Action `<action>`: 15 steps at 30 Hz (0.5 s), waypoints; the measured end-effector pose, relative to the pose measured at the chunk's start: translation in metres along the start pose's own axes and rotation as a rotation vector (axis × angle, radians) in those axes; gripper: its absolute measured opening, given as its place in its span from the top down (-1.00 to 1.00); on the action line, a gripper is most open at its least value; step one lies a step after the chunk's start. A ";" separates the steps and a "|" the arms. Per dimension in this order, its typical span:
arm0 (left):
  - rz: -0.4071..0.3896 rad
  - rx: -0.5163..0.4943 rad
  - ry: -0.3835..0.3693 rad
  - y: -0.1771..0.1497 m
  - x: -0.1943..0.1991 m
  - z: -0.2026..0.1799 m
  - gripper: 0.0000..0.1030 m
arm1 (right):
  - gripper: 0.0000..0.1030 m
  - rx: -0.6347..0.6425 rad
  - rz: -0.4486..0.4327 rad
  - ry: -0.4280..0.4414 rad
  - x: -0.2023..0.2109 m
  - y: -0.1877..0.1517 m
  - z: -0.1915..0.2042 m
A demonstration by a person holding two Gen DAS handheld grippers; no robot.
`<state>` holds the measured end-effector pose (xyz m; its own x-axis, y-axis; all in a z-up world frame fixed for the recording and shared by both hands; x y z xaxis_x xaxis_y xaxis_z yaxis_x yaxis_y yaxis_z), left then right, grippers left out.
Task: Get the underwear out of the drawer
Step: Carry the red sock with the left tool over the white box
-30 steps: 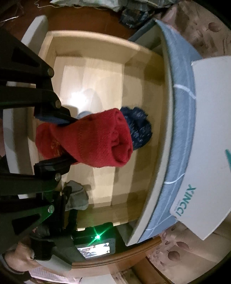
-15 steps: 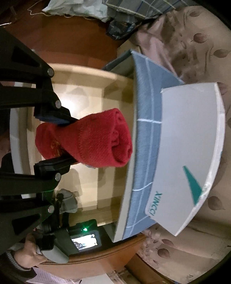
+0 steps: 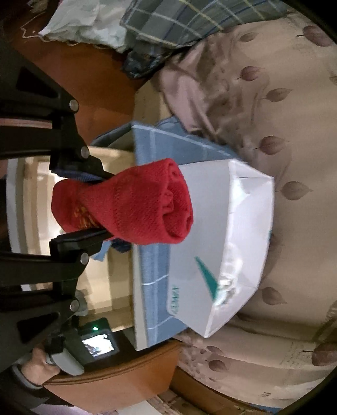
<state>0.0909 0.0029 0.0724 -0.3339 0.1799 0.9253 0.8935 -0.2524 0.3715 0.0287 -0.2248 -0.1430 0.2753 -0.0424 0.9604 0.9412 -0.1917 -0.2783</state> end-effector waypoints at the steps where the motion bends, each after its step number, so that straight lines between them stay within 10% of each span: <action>1: -0.022 -0.008 0.010 0.005 0.008 0.000 0.37 | -0.10 0.000 0.000 0.000 0.000 0.000 0.000; 15: -0.214 -0.051 0.057 0.100 0.075 0.002 0.37 | -0.10 -0.002 0.000 0.001 0.000 0.000 0.001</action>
<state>0.1556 -0.0073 0.1792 -0.5319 0.1810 0.8272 0.7847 -0.2619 0.5619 0.0284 -0.2232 -0.1433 0.2748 -0.0428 0.9605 0.9410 -0.1934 -0.2778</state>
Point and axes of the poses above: each gripper's, at about its wrist camera, not at the fingertips, and x roughly against the way its jaws point, z to its left, y to its top, the point moved 4 cm from there along -x, roughly the way its jaws point, and after that the axes turned 13 degrees about z, right-handed, at the moved point
